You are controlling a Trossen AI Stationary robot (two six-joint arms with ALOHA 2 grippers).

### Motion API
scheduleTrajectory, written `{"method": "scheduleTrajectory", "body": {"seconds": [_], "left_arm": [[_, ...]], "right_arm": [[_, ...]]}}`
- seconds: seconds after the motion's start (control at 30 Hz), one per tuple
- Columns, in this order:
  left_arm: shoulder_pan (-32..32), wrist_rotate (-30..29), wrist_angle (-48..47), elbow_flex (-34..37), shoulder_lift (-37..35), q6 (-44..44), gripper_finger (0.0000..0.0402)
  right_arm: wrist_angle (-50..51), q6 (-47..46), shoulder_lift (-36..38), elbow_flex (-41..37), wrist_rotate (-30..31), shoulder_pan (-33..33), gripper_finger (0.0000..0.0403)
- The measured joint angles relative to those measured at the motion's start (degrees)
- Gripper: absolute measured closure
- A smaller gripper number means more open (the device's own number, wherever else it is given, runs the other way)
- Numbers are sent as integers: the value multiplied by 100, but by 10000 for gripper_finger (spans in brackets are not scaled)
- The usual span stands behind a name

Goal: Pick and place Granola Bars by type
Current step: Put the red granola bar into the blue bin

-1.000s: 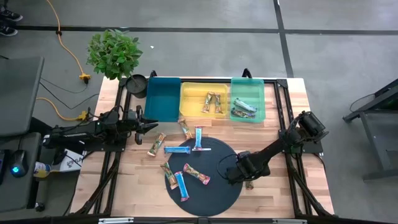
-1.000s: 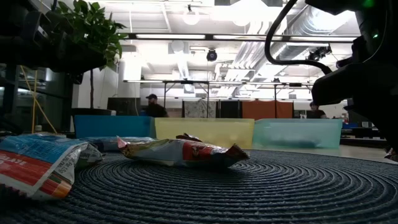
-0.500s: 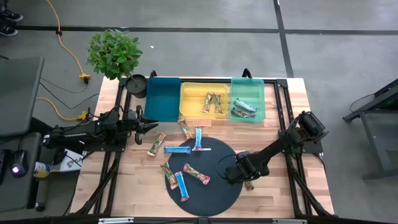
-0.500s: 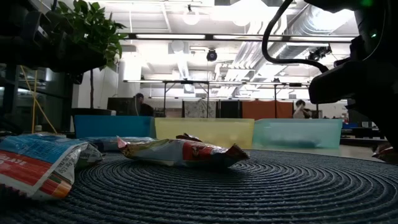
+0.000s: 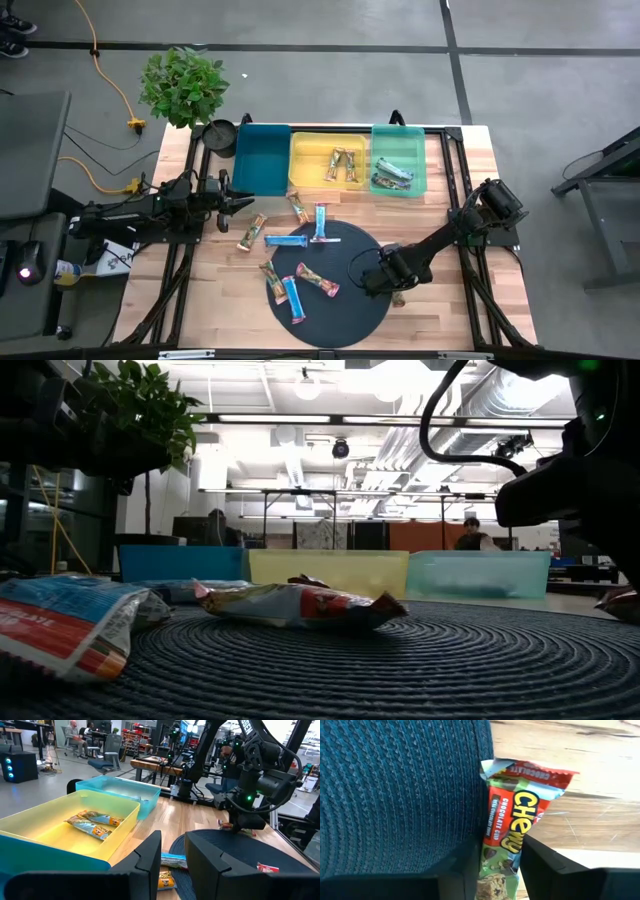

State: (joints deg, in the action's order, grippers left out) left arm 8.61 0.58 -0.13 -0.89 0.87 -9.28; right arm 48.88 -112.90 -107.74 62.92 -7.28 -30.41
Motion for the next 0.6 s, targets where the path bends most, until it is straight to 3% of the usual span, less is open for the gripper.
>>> {"method": "scheduleTrajectory", "body": {"seconds": [0.3, 0.6], "left_arm": [[-1, 28, 1, 1, -1, 0, 319], [0, 30, 37, 0, 1, 0, 319]], "right_arm": [[22, 51, 46, -4, -22, 0, 338], [533, 85, 538, -35, 74, -7, 367]]}}
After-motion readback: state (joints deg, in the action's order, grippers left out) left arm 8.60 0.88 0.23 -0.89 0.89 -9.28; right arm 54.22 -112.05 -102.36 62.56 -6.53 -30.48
